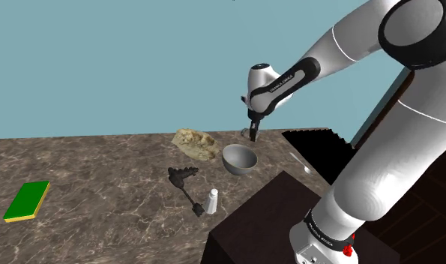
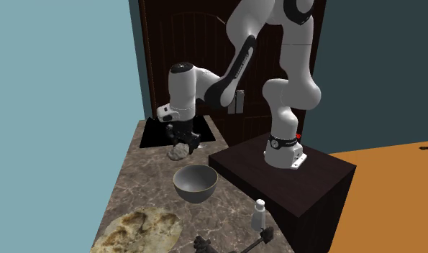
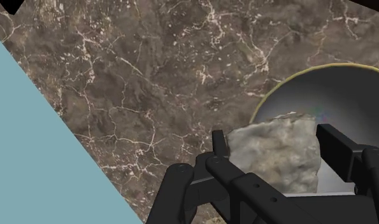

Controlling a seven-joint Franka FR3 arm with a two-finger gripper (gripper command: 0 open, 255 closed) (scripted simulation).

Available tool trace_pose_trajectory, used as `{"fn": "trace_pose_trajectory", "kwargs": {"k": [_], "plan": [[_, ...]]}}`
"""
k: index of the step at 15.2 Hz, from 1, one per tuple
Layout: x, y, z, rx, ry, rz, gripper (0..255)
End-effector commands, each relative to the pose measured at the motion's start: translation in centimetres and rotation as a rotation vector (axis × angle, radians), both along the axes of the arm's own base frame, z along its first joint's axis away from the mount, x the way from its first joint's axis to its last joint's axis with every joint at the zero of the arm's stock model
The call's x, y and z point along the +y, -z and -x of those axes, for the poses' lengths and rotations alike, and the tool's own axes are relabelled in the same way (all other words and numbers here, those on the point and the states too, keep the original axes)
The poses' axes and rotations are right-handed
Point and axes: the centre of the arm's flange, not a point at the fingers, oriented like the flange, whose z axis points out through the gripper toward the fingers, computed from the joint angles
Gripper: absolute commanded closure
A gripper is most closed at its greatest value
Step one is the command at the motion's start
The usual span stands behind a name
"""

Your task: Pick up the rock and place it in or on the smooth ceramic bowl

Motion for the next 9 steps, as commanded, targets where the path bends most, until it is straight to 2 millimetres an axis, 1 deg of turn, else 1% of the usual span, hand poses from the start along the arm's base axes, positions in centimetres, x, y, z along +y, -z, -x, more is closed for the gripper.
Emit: {"fn": "trace_pose_trajectory", "kwargs": {"k": [1, 3, 4, 9], "plan": [[2.3, 0.0, 0.9, 0.000, 0.002, 0.001, 255], [4.7, 0.0, 1.9, 0.000, 0.002, 0.001, 255], [6.9, 0.0, 2.9, 0.000, 0.002, 0.001, 255], [6.9, 2.6, 2.9, 0.000, 0.002, 0.001, 255]]}}
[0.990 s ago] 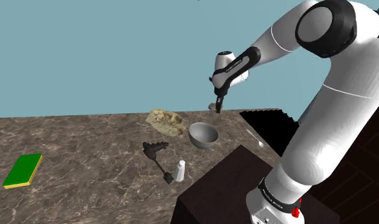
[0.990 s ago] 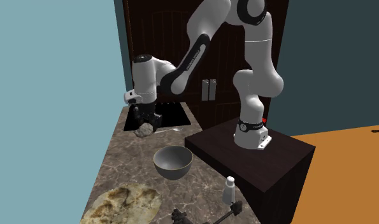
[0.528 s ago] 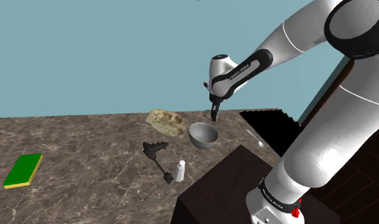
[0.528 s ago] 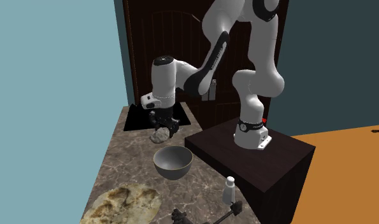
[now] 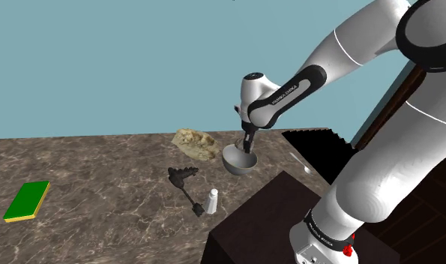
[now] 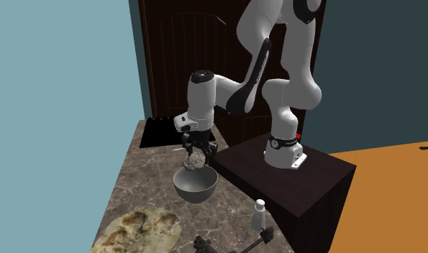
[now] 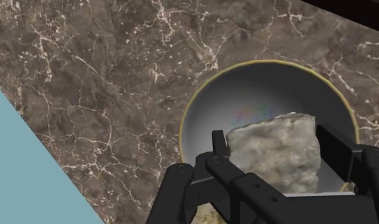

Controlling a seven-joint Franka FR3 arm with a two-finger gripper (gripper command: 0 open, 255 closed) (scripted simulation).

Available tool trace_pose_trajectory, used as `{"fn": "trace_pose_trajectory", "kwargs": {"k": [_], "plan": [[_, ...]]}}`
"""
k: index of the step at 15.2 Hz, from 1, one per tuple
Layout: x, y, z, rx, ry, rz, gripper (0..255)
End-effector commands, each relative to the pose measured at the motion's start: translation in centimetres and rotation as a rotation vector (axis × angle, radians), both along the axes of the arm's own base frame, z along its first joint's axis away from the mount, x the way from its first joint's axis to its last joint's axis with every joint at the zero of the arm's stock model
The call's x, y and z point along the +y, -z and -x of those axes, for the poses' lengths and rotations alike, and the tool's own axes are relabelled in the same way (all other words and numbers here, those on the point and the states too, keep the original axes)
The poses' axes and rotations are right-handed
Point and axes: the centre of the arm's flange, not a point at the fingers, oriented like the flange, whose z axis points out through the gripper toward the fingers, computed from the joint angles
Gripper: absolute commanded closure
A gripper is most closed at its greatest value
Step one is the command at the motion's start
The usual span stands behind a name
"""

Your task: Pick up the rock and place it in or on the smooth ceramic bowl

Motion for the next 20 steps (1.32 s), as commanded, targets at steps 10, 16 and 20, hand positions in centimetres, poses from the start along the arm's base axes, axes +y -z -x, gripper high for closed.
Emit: {"fn": "trace_pose_trajectory", "kwargs": {"k": [10, 16, 20], "plan": [[0.0, 4.8, 0.0, 0.000, 0.000, 0.000, 255], [0.0, 4.8, 0.0, 0.000, 0.000, 0.000, 255], [0.0, 4.8, 0.0, 0.000, 0.000, 0.000, 0]]}}
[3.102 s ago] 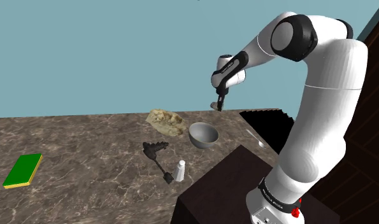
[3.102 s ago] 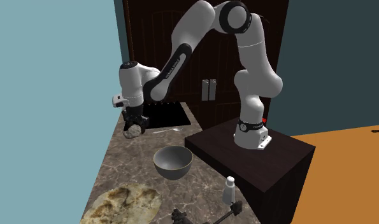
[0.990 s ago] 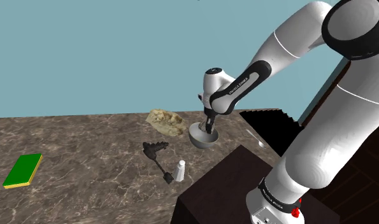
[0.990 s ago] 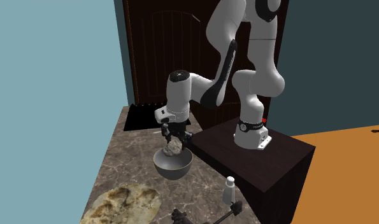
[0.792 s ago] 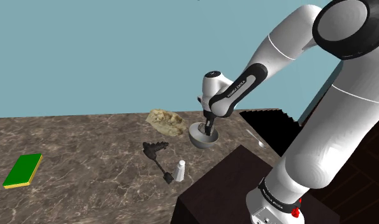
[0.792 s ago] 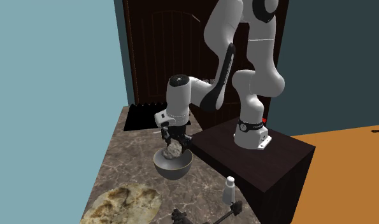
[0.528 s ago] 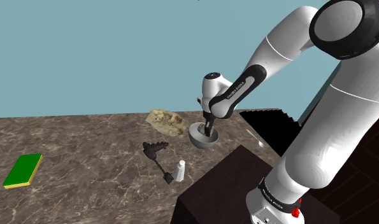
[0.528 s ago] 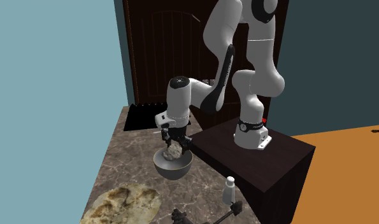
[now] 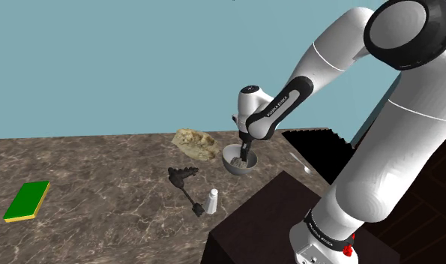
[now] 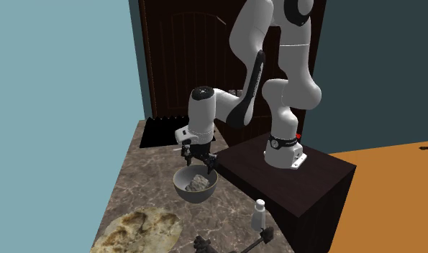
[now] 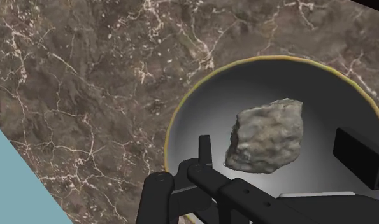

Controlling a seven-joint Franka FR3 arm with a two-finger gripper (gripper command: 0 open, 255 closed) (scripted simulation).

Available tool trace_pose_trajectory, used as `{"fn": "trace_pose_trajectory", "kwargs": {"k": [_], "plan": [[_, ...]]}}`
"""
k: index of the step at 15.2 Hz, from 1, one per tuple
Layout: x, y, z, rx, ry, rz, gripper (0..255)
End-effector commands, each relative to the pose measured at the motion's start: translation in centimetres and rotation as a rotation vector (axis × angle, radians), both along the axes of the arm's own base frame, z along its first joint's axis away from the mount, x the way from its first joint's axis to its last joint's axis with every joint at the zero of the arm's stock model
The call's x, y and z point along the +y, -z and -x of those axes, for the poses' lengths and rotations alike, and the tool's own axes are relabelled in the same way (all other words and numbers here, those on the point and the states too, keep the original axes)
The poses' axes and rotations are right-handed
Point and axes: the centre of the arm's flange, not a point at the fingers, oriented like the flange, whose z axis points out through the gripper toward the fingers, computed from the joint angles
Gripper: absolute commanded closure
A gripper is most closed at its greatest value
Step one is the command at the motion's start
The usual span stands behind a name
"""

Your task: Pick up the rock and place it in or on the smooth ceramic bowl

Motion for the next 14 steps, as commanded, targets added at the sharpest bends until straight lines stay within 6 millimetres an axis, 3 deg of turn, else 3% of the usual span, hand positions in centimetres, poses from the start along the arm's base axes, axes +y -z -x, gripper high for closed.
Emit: {"fn": "trace_pose_trajectory", "kwargs": {"k": [1, 2, 6, 14], "plan": [[0.0, 0.0, 0.0, 0.000, 0.000, 0.000, 0], [0.0, 0.0, 0.0, 0.000, 0.000, 0.000, 0], [1.2, -4.8, -0.4, 0.000, 0.000, 0.000, 0], [1.2, -4.8, -0.4, 0.000, 0.000, 0.000, 0]]}}
